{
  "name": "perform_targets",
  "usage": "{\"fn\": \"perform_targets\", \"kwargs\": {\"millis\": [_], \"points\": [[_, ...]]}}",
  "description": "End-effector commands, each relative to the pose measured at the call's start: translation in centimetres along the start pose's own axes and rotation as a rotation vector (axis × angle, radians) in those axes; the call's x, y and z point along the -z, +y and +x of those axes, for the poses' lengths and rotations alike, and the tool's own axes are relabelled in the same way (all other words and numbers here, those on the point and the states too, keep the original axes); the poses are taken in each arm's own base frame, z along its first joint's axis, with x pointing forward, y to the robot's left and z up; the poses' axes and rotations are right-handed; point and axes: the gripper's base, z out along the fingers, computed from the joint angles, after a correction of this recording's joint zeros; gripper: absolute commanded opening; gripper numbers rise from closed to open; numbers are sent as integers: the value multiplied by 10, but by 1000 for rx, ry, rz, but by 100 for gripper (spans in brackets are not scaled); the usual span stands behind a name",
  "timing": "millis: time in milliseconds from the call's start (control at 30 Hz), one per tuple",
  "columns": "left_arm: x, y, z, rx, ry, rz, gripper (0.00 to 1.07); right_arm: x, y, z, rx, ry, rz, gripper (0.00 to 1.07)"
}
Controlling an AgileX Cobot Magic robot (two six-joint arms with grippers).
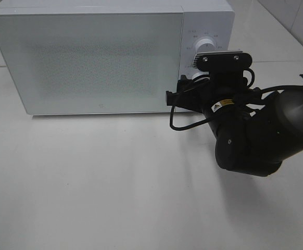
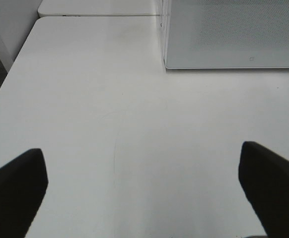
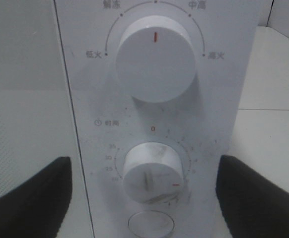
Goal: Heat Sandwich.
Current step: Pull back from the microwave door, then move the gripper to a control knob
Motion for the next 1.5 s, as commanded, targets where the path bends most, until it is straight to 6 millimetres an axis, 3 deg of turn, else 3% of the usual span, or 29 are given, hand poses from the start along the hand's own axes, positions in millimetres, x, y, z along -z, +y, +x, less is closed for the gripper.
{"fn": "perform_targets", "kwargs": {"millis": [33,267,800,967,1067,1100,1167,1233,1500], "points": [[3,0,2,4,-32,-4,101,-9,4,-2,-1,-13,-17,76],[3,0,2,4,-32,-4,101,-22,4,2,3,-11,-11,76],[3,0,2,4,-32,-4,101,-24,3,11,5,16,-12,73],[3,0,2,4,-32,-4,101,-24,3,10,-1,-1,-9,62],[3,0,2,4,-32,-4,101,-24,3,8,-5,-18,-4,44],[3,0,2,4,-32,-4,101,-24,3,8,-5,-18,-4,44],[3,0,2,4,-32,-4,101,-24,3,8,-7,-20,-4,30],[3,0,2,4,-32,-4,101,-24,2,7,-7,-27,-2,24],[3,0,2,4,-32,-4,101,-24,2,7,-8,-32,0,20]]}}
